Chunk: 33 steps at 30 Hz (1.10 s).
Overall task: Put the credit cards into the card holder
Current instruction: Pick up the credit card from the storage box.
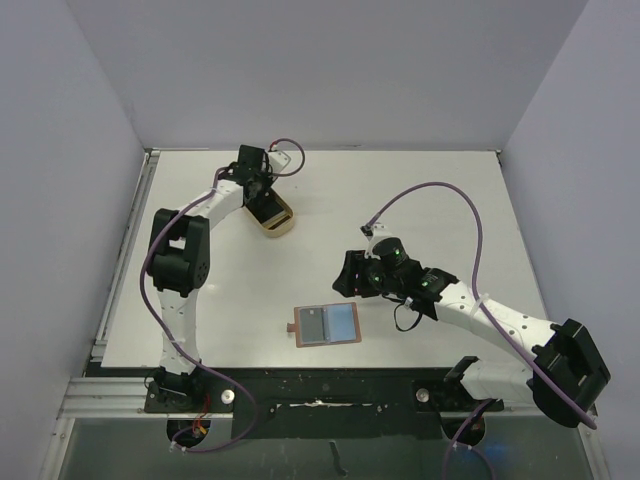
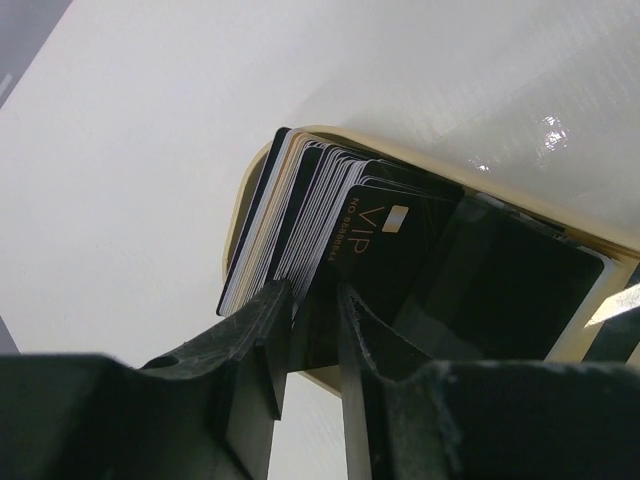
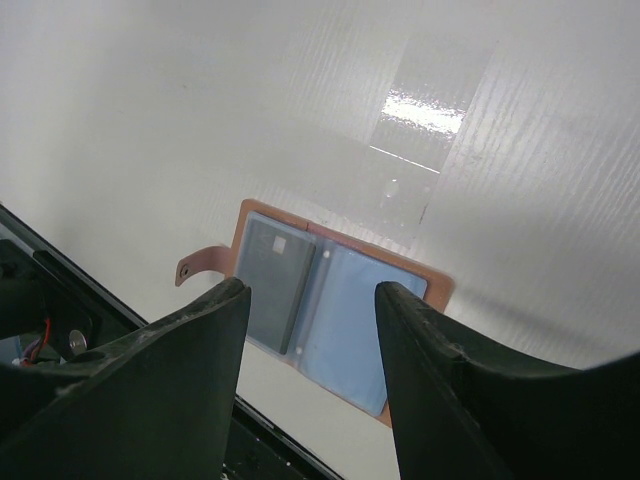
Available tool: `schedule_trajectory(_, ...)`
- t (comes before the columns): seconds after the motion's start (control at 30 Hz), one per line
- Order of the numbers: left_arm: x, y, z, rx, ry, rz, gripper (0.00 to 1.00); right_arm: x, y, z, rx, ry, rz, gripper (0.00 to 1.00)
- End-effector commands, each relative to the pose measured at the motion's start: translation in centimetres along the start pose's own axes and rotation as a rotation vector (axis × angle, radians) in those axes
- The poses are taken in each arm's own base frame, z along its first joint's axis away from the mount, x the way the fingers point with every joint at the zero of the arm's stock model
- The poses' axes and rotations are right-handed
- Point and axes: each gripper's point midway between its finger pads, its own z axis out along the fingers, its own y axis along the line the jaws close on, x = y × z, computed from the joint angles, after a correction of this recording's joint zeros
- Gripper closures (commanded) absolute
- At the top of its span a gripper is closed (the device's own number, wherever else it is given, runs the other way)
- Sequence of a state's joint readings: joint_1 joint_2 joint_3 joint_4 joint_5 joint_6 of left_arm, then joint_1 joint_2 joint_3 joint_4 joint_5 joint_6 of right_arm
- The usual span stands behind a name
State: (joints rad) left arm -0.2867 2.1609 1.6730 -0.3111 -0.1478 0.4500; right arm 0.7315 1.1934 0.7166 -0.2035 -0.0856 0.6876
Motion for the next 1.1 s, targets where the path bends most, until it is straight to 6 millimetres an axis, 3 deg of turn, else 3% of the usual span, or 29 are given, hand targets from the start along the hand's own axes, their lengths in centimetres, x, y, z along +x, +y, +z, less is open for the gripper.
schedule_trajectory(0.0, -3.0, 2.8, -1.0, -0.075, -0.072, 0.015, 0.8, -2.2, 0.8, -0.7, -0.022, -0.069, -0.011, 0.46)
schedule_trajectory(0.17, -3.7, 3.0, -1.9, -0.094, -0.074, 0.033, 0.91, -2.3, 0.9, -0.9, -0.023, -0.076, -0.009, 0.46)
schedule_trajectory(0.4, -6.5, 3.0, -4.7, -0.103, -0.133, 0.04, 1.0, -2.3, 1.1, -1.1, -0.035, -0.072, -0.005, 0.45)
schedule_trajectory(0.57, -8.5, 2.7, -7.2, -0.099, -0.173, 0.022, 1.0, -2.4, 1.3, -1.5, -0.041, -0.081, 0.005, 0.45)
schedule_trajectory(0.87, -9.7, 2.5, -11.7, -0.073, -0.197, -0.131, 1.0, -2.3, 1.2, -2.3, -0.042, -0.1, 0.024, 0.45)
schedule_trajectory(1.07, -10.2, 0.2, -15.0, 0.073, -0.234, -0.291, 1.0, -2.0, 0.6, -2.6, -0.023, -0.11, 0.035, 0.45)
